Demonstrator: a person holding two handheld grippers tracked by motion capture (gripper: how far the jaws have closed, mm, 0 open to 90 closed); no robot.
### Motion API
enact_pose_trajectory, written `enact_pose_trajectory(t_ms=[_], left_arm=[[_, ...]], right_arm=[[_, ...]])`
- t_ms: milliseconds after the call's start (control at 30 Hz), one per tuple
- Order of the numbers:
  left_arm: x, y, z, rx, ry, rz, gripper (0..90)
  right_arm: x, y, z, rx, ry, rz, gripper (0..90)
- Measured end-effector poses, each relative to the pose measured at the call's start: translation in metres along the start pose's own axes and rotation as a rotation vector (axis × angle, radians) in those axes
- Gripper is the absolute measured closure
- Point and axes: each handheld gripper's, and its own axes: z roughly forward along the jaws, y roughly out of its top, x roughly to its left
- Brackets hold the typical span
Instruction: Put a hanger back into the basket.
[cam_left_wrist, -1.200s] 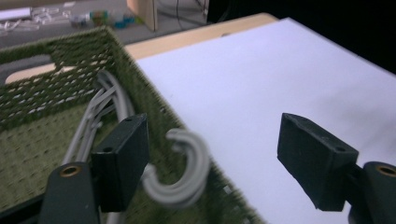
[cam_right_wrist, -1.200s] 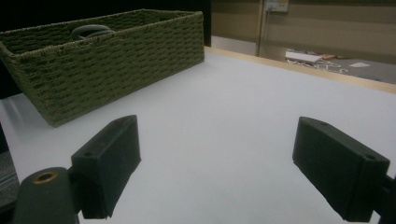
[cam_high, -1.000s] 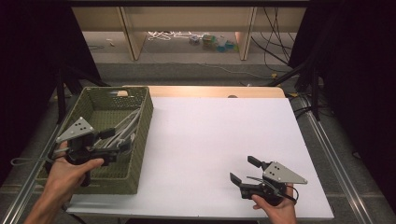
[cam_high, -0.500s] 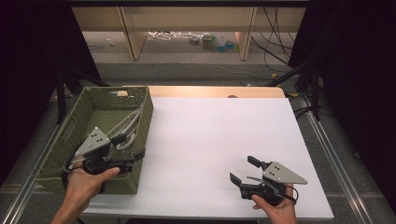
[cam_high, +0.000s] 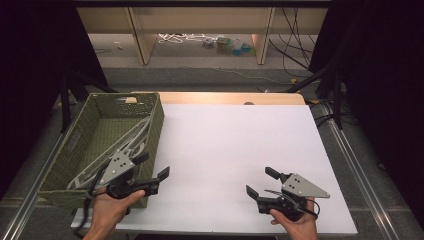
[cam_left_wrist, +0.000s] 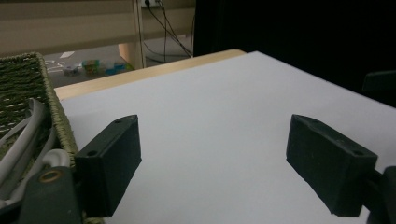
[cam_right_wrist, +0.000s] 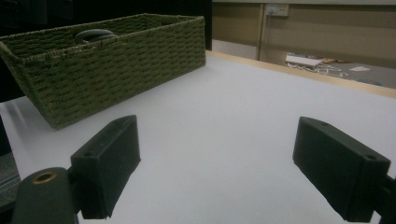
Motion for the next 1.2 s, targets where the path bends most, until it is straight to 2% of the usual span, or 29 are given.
enact_pose_trajectory(t_ms=[67,267,433,533,667,700,733,767,800,933,967,1033,1200], left_arm=[[0.002,-0.008,0.004,-0.008,-0.021,-0.055,17.7],[0.003,-0.023,0.010,-0.019,-0.053,-0.052,17.1],[0.001,-0.027,0.009,-0.037,-0.050,0.015,16.6],[-0.001,-0.030,0.007,-0.044,-0.043,0.027,16.6],[-0.004,-0.032,0.005,-0.067,-0.053,0.076,16.5],[-0.005,-0.032,0.005,-0.064,-0.053,0.081,16.4],[-0.004,-0.032,0.005,-0.069,-0.059,0.082,16.5],[-0.005,-0.033,0.005,-0.074,-0.063,0.077,16.4],[-0.004,-0.034,0.005,-0.075,-0.067,0.083,16.4],[-0.002,-0.033,0.004,-0.090,-0.077,0.062,16.4],[-0.002,-0.033,0.004,-0.083,-0.072,0.061,16.4],[-0.001,-0.034,0.004,-0.077,-0.073,0.058,16.1],[0.000,-0.034,0.005,-0.071,-0.074,0.058,16.2]], right_arm=[[0.000,0.000,0.000,-0.002,0.000,-0.001,15.6],[0.002,0.001,-0.002,-0.020,-0.020,-0.010,15.6],[0.003,0.001,-0.002,-0.005,-0.012,-0.011,15.5],[0.004,0.000,-0.001,-0.009,-0.030,-0.014,15.5],[0.005,0.000,-0.002,-0.007,-0.034,-0.011,15.5],[0.003,0.001,-0.002,-0.027,-0.050,-0.031,15.5],[0.005,0.001,-0.003,-0.003,-0.047,-0.005,15.5],[0.005,0.001,-0.003,-0.008,-0.051,-0.007,15.5],[0.003,0.001,-0.003,-0.032,-0.062,-0.031,15.5],[0.002,0.000,-0.001,-0.039,-0.061,-0.019,15.7],[0.004,-0.001,-0.001,-0.019,-0.051,0.015,15.7],[0.003,0.000,-0.002,-0.035,-0.064,-0.016,15.6],[0.003,0.000,-0.003,-0.035,-0.073,-0.018,15.6]])
